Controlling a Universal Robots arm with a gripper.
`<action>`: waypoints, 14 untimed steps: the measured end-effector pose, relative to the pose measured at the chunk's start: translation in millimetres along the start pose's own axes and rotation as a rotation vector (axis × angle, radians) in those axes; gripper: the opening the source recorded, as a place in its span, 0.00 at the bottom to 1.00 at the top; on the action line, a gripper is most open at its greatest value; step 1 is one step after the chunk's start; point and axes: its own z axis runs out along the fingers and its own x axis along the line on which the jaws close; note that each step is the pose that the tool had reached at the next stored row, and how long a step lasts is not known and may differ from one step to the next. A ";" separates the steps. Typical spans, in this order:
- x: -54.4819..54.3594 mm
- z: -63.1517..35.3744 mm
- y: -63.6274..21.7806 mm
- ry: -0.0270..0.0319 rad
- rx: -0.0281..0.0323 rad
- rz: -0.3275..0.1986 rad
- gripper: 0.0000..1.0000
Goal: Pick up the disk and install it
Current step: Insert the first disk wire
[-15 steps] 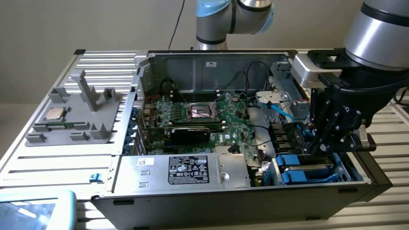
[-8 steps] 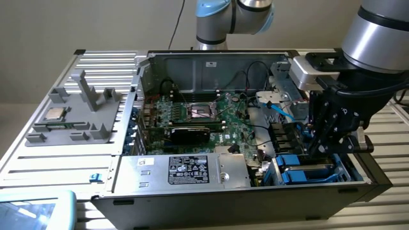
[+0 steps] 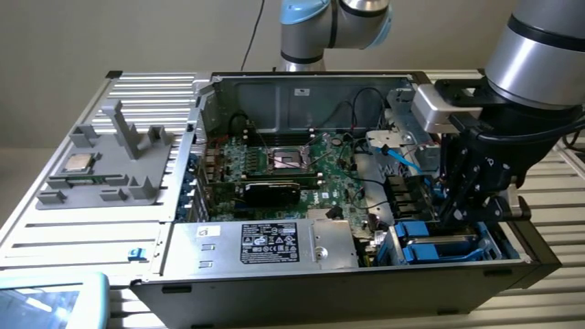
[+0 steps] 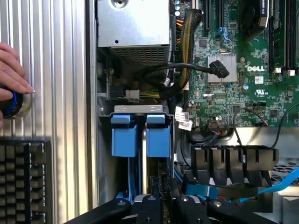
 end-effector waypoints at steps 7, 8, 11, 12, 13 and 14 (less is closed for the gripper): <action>-0.1 1.9 0.2 -0.0029 0.0014 0.000 0.16; -0.1 2.0 0.2 -0.0029 0.0019 0.000 0.16; -0.7 2.4 0.4 -0.0032 0.0041 0.000 0.16; -0.7 2.5 0.5 -0.0030 0.0055 0.000 0.16; -0.7 2.6 0.5 -0.0032 0.0065 0.000 0.16; -0.8 2.7 0.5 -0.0031 0.0071 0.000 0.16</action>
